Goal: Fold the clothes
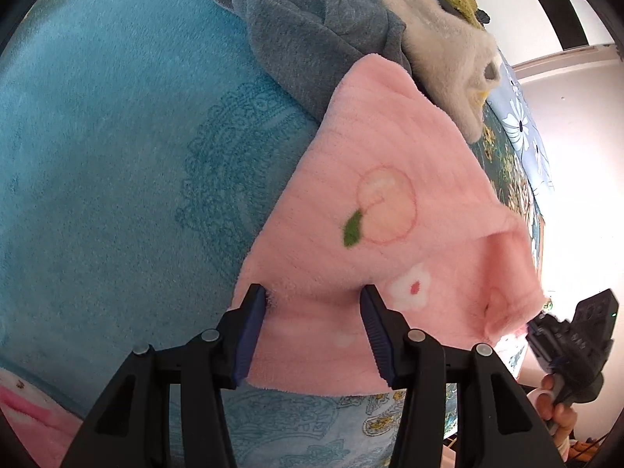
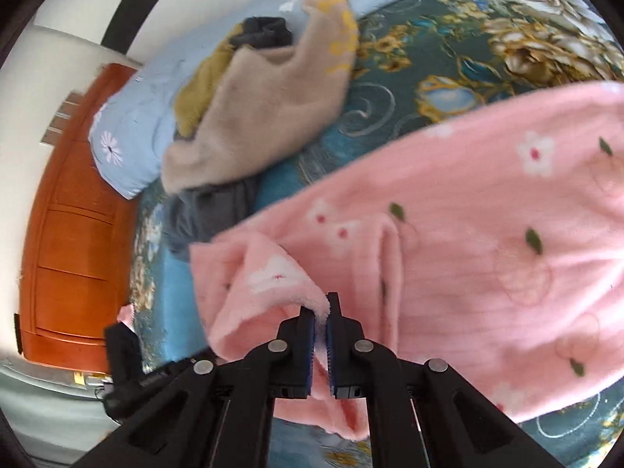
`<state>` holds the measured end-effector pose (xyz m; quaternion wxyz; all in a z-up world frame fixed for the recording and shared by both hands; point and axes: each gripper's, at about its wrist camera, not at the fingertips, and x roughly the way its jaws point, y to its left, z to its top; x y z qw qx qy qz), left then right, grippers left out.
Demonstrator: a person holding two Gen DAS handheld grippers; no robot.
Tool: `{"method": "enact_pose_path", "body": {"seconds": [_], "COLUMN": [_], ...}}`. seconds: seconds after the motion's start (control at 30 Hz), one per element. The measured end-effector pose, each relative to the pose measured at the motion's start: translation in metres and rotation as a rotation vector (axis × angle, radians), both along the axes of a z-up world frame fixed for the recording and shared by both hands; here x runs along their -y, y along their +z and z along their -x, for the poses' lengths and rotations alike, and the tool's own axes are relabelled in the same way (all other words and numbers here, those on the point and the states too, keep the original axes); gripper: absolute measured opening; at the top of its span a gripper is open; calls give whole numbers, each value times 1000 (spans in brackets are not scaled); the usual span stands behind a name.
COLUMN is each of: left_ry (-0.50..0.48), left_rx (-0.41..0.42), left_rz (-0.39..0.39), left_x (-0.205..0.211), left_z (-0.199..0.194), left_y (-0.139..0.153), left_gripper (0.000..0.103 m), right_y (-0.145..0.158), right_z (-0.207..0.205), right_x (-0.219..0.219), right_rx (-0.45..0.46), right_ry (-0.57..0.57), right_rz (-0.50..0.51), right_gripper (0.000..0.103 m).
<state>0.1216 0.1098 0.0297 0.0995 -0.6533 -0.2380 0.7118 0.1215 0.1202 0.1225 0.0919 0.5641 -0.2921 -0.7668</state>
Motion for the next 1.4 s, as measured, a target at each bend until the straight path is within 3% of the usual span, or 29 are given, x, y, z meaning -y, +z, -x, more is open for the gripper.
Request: {"method": "enact_pose_path", "body": {"seconds": [0.1, 0.2, 0.4, 0.47, 0.53, 0.6, 0.77, 0.8, 0.83, 0.87, 1.0, 1.07, 1.17, 1.27, 1.33, 1.4], "left_ry": [6, 19, 14, 7, 2, -1, 8, 12, 12, 11, -1, 0, 2, 5, 9, 9], "left_rx": [4, 10, 12, 10, 7, 5, 4, 5, 6, 6, 4, 5, 6, 7, 8, 9], "left_rz": [-11, -25, -13, -5, -1, 1, -9, -12, -12, -11, -2, -5, -11, -16, -18, -15], "left_x": [6, 12, 19, 21, 23, 26, 37, 40, 41, 43, 47, 51, 58, 64, 69, 73], "left_z": [2, 4, 11, 14, 16, 18, 22, 23, 25, 26, 33, 36, 41, 46, 49, 53], "left_y": [0, -1, -1, 0, 1, 2, 4, 4, 4, 4, 5, 5, 5, 6, 6, 7], "left_gripper": [51, 51, 51, 52, 52, 52, 52, 52, 52, 52, 53, 53, 53, 53, 53, 53], "right_y": [-21, -38, 1, 17, 21, 17, -7, -6, -3, 5, 47, 56, 26, -36, -55, -55], "right_z": [-1, -2, -11, -15, -17, -16, 3, 7, 10, 12, 16, 17, 23, 32, 26, 22], "right_x": [-8, -24, -10, 3, 17, 31, 65, 68, 69, 67, 42, 23, 3, 5, -1, -6], "right_rx": [46, 94, 14, -30, -56, -61, 20, 23, 17, -6, -204, -257, -165, 62, 97, 89], "right_ry": [-35, -118, -21, 48, 114, 160, 196, 200, 206, 218, 223, 178, 113, 99, 54, 24], "right_rz": [-105, -40, -127, -110, -34, 39, -77, -104, -125, -128, -1, 68, 41, -114, -69, -29], "right_gripper": [6, 9, 16, 32, 58, 60, 60, 51, 21, 6, 5, 5, 5, 5, 8, 10]}}
